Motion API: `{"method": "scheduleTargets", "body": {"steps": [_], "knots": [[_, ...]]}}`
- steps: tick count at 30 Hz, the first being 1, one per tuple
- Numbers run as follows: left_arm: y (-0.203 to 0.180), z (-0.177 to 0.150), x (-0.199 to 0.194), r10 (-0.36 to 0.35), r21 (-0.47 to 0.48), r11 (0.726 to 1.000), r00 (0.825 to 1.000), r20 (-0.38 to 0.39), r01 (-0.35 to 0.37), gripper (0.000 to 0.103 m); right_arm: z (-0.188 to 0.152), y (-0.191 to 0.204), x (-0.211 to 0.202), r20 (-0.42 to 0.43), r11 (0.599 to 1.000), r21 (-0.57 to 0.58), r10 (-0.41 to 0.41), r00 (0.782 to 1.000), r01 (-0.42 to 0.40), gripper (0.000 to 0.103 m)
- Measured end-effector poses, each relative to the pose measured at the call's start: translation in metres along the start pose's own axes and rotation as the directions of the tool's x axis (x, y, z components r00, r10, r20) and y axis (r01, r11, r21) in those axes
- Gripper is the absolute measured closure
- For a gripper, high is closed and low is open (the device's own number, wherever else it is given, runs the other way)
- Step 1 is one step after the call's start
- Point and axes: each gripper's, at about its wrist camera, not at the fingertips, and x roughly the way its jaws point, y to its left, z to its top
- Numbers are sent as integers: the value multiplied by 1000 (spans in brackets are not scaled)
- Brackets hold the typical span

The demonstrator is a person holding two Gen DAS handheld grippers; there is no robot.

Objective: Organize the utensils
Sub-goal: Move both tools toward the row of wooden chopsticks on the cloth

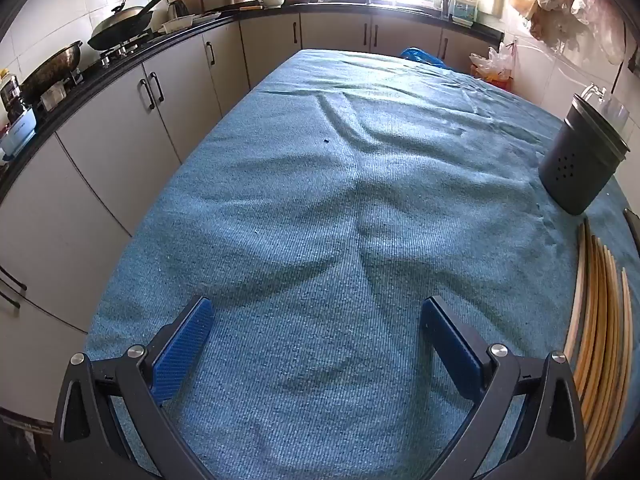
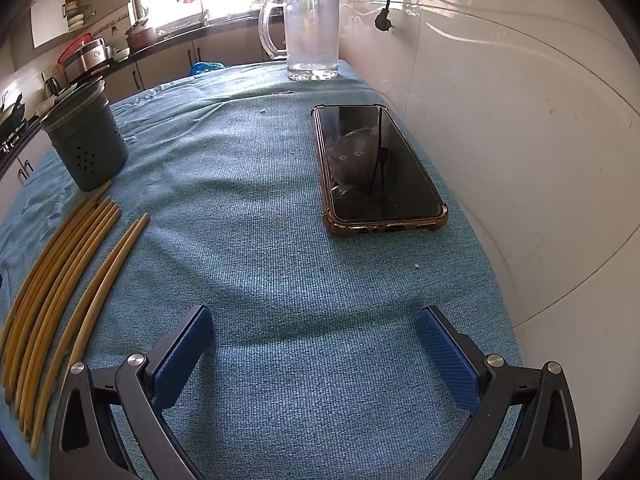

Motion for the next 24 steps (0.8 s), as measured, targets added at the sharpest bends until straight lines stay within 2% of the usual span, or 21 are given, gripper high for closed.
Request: {"method": "scheduleTargets", "body": {"steps": [1, 2, 4, 7, 10, 15, 20, 24], "knots": [[1, -1, -1, 0, 0, 1000, 1000, 0, 0, 0, 0, 1, -1, -3, 1000, -8, -4, 1000, 4, 0], [-1, 0, 1, 28, 21, 999, 999, -40, -27, 0, 0, 2, -1, -9, 1000, -10, -3, 1000, 3, 0], [0, 0, -1, 25, 18, 1000, 999, -41, -24, 0, -1, 5, -2, -14, 1000, -14, -3, 1000, 2, 0], [10, -5, -14, 8, -51, 999, 1000, -27, -9, 0, -2, 2, -4, -16, 1000, -17, 2, 1000, -2, 0], [4, -14, -39, -38, -113, 993, 999, 23, 40, 0, -4, 4, -6, -20, 1000, -8, 0, 1000, -1, 0], [-5, -14, -89, 11, -85, 996, 987, 162, 3, 0, -21, 5, -21, -25, 999, 40, 0, 1000, 1, 1], [-6, -19, -136, 21, -91, 996, 963, 268, 4, 0, -44, 2, -70, 76, 995, 97, 33, 997, -40, 2], [-4, -28, -159, 18, -87, 996, 949, 316, 10, 0, -52, 11, -114, 193, 991, 122, 33, 981, -57, 2]]}}
